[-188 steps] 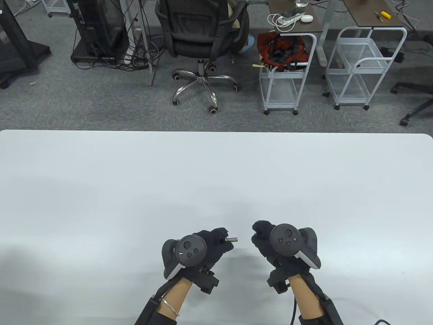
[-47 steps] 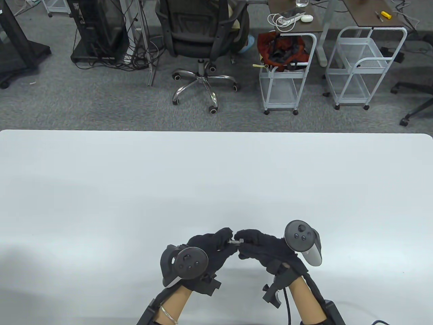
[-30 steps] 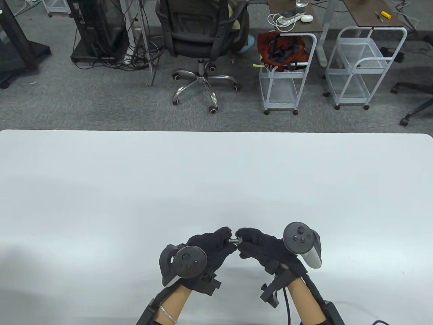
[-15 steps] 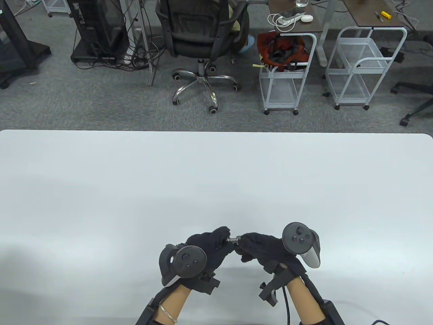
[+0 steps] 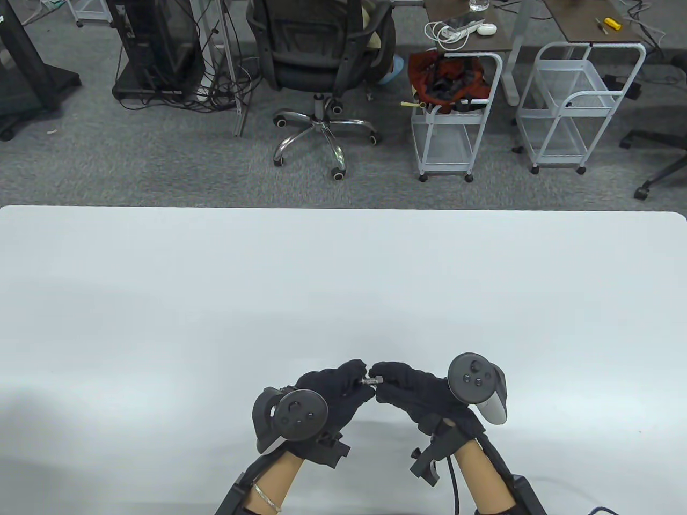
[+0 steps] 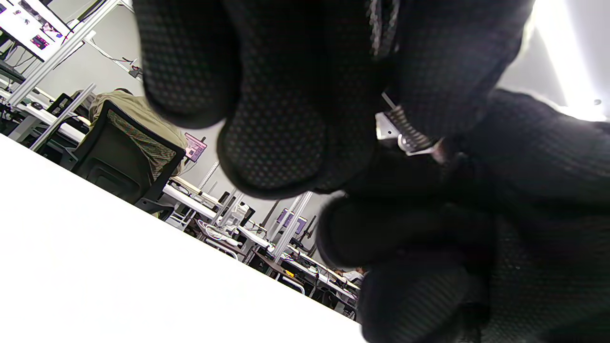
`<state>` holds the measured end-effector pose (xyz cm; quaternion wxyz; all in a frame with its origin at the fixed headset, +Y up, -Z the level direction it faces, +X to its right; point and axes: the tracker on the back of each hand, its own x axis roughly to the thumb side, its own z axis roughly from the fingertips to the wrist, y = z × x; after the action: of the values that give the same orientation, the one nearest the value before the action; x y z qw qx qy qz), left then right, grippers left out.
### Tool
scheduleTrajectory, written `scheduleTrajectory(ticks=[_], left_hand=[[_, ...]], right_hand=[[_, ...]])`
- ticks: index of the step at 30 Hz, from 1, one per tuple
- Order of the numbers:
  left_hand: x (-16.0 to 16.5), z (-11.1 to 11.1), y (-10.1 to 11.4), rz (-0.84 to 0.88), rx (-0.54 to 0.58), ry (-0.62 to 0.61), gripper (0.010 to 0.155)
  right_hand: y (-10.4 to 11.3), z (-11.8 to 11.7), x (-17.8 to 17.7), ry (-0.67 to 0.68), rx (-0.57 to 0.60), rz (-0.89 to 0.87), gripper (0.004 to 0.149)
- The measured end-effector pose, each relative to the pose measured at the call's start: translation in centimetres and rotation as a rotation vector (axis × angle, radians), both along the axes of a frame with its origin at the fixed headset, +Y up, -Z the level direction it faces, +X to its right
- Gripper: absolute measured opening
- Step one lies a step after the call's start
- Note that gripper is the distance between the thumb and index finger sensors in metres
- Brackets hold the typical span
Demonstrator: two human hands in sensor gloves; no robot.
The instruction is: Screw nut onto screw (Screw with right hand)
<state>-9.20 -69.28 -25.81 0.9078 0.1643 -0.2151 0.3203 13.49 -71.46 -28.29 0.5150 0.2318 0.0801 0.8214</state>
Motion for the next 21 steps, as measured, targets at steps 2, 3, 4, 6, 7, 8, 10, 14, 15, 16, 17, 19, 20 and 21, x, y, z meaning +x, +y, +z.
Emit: scheduleTrajectory(ticks=[2,3,4,6,7,8,10,14,15,16,17,19,20,21], left_hand=[[-0.02,-0.03,-0.04,0.006,-0.002,0.002,0.048],[-0.01,-0.04,-0.05,0.008,-0.005,0.000,0.048],[-0.01,-0.04,-0.06,0.009,-0.007,-0.001,0.048],[0.02,-0.02,-0.06,0.007,-0.006,-0.001,0.048],[0.01,-0.01,-0.05,0.005,-0.004,-0.001,0.048],[0.00,-0.01,-0.05,0.004,-0.003,-0.001,0.048],[-0.02,-0.03,-0.07,0.008,-0.005,0.000,0.048],[0.04,-0.01,-0.09,0.002,-0.005,-0.004,0.048],[0.05,0.01,-0.07,0.002,-0.004,-0.007,0.048],[0.04,0.03,-0.05,0.006,-0.004,-0.006,0.048],[0.02,0.01,-0.04,0.007,-0.003,-0.005,0.048],[-0.02,-0.01,-0.07,0.007,-0.004,-0.003,0.048],[-0.04,-0.03,-0.09,0.010,-0.007,-0.002,0.048],[-0.03,-0.03,-0.09,0.010,-0.008,-0.002,0.048]], right_hand=[[-0.12,0.03,0.10,-0.013,-0.002,0.003,0.050],[-0.17,0.03,0.10,0.000,-0.009,-0.005,0.052],[-0.18,0.02,0.04,0.022,-0.014,-0.021,0.057],[-0.13,-0.05,-0.06,0.040,-0.013,-0.037,0.056],[-0.12,-0.06,-0.08,0.042,-0.008,-0.037,0.054],[-0.11,-0.04,0.01,0.019,-0.006,-0.020,0.054],[-0.19,0.01,0.15,-0.011,0.001,0.005,0.051],[-0.16,0.02,-0.17,0.045,-0.006,-0.034,0.058],[-0.16,0.00,-0.18,0.037,-0.005,-0.030,0.055],[-0.15,0.01,-0.13,0.025,-0.003,-0.015,0.053],[-0.16,0.01,-0.01,0.007,-0.001,0.009,0.053],[-0.22,0.03,0.11,-0.011,0.001,0.009,0.051],[-0.24,0.06,0.09,0.002,0.001,-0.009,0.054],[-0.24,0.05,0.02,0.017,0.002,-0.025,0.058]])
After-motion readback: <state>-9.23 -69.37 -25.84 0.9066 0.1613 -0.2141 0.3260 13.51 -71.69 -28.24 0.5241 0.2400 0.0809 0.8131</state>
